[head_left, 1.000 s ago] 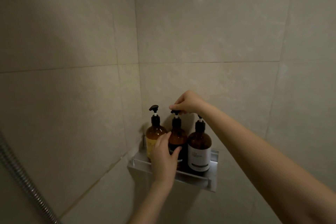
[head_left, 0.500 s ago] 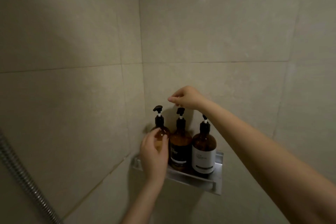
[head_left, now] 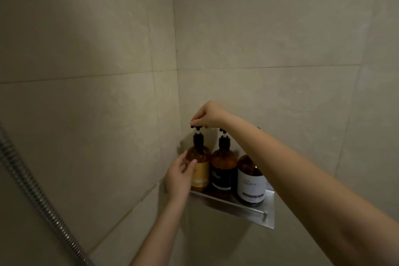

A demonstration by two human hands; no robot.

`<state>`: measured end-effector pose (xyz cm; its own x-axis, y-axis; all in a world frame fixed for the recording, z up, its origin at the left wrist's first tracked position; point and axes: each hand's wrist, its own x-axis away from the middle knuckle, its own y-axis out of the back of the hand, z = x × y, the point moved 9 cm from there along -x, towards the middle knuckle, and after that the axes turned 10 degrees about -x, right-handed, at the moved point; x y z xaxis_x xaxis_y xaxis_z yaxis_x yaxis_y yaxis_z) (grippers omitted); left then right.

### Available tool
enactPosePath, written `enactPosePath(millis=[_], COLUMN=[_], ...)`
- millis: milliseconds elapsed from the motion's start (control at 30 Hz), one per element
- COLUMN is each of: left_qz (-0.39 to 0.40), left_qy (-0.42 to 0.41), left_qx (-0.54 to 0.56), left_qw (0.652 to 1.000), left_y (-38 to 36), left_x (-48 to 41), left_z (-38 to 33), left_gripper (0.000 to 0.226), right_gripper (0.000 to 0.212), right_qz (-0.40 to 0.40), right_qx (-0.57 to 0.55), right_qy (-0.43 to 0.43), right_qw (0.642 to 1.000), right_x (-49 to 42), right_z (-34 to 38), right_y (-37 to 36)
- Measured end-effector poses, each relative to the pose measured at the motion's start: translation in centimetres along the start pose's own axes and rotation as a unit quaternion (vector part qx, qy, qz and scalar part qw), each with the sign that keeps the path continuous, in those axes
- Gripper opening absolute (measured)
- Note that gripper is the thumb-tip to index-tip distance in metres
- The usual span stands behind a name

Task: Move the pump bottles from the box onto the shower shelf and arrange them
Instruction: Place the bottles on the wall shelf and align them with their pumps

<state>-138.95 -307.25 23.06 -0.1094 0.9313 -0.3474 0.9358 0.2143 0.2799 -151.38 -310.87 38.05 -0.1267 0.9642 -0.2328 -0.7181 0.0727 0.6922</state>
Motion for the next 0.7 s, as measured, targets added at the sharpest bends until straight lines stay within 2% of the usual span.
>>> enactPosePath(millis=[133,233,333,400,467,533,633,700], left_qz=[0.017,0.020,0.022,0.037,0.066,0.085,0.091,0.098], left_qy=[-0.010,-0.020,-0.022,-0.022,-0.004,0.009,0.004,0.009], left_qx=[0.000,-0.012,0.009,0.020,0.035,0.056,0.066,0.075], left_qw=[1.000,1.000,0.999,0.999,0.997,0.995,0.994,0.992], left_y=[0.1,0.5,0.7,0.5,-0.2,-0.6,-0.7,-0.7], left_x=[-0.2,-0.9,-1.6,-2.2,-2.5,-2.5,-2.6,-2.6], left_z=[-0.2,-0.1,0.1,0.4,0.9,1.1,1.0,0.9], left_gripper=[0.046,0.040,0.039,0.038,0.038,0.038,0.041,0.043], right_gripper=[0.042,0.042,0.032,0.022,0.017,0.025,0.040,0.051], right_qz=[0.005,-0.111,-0.234,-0.285,-0.329,-0.338,-0.285,-0.243], right_qx=[0.012,-0.093,-0.206,-0.261,-0.308,-0.329,-0.295,-0.274], right_qy=[0.009,0.059,0.098,0.085,0.024,-0.054,-0.133,-0.154], right_qw=[1.000,0.988,0.945,0.919,0.892,0.880,0.902,0.918], right_x=[0.9,3.7,9.3,13.4,16.9,19.4,20.7,20.5], right_z=[1.8,4.8,3.7,-0.2,-5.9,-11.1,-15.0,-15.5], right_y=[1.2,7.0,12.3,13.1,11.9,9.4,5.2,3.1])
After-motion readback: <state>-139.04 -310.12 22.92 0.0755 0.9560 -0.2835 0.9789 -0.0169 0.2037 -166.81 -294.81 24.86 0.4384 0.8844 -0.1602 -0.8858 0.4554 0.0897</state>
